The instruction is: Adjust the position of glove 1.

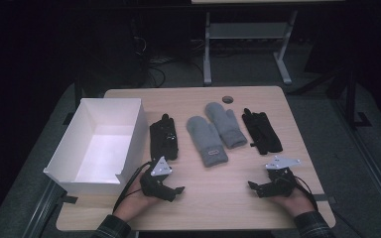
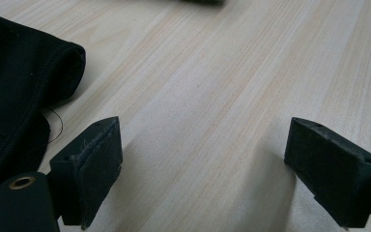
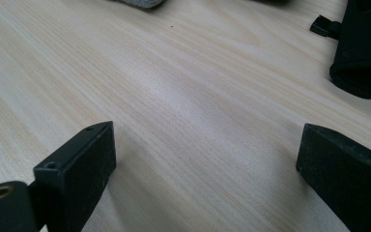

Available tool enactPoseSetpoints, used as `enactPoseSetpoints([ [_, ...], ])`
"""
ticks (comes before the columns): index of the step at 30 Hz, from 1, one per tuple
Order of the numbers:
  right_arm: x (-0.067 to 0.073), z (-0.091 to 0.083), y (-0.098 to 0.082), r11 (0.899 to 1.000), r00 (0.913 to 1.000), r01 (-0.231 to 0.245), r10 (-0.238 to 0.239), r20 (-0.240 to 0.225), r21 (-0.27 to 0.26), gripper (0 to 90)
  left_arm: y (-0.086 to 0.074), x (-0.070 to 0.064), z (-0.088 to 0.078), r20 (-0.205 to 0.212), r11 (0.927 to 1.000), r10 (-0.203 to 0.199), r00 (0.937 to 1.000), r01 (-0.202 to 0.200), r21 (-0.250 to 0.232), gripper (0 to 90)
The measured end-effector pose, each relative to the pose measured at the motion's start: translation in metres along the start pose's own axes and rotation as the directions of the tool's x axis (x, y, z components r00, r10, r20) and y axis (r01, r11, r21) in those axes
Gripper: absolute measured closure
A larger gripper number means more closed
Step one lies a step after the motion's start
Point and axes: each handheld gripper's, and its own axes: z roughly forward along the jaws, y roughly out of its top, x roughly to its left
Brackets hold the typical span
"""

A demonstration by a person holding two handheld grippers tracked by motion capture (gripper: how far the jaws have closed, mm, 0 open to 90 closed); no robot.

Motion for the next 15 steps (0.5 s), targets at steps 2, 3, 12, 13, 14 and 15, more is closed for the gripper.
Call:
enactPoseSetpoints([
  [2, 0.0, 0.0, 0.0, 1.0, 1.0, 0.0, 0.0, 0.0, 0.0, 6.6, 0.0001, 0.0, 0.0003, 0.0, 1.0, -0.002, 1.0, 0.002, -0.002, 12.7],
  [3, -0.0001, 0.0, 0.0, 1.0, 1.0, 0.0, 0.0, -0.002, 0.0, 6.6, 0.0001, 0.0, 0.0003, 0.001, 1.0, -0.002, 1.0, 0.002, -0.002, 12.6],
  [12, -0.0007, -0.0006, 0.0008, 1.0, 1.0, 0.004, -0.004, -0.009, 0.011, 7.2, 0.0002, 0.0, 0.0006, 0.0, 1.0, -0.004, 1.0, 0.004, -0.006, 12.7],
  [13, -0.0014, -0.0001, 0.0013, 1.0, 0.9999, 0.011, -0.011, -0.012, 0.011, 7.3, 0.0001, 0.0, 0.0006, 0.0, 1.0, -0.005, 1.0, 0.005, -0.006, 12.6],
  [14, -0.0014, 0.0001, 0.0026, 1.0, 0.9999, 0.009, -0.009, -0.013, 0.019, 8.6, 0.0001, 0.0, 0.0006, 0.001, 1.0, -0.005, 1.0, 0.005, -0.006, 12.6],
  [15, -0.0017, 0.0001, 0.0034, 1.0, 0.9998, 0.013, -0.013, -0.015, 0.021, 10.6, 0.0001, 0.0, 0.0006, 0.001, 1.0, -0.005, 1.0, 0.005, -0.006, 12.6],
])
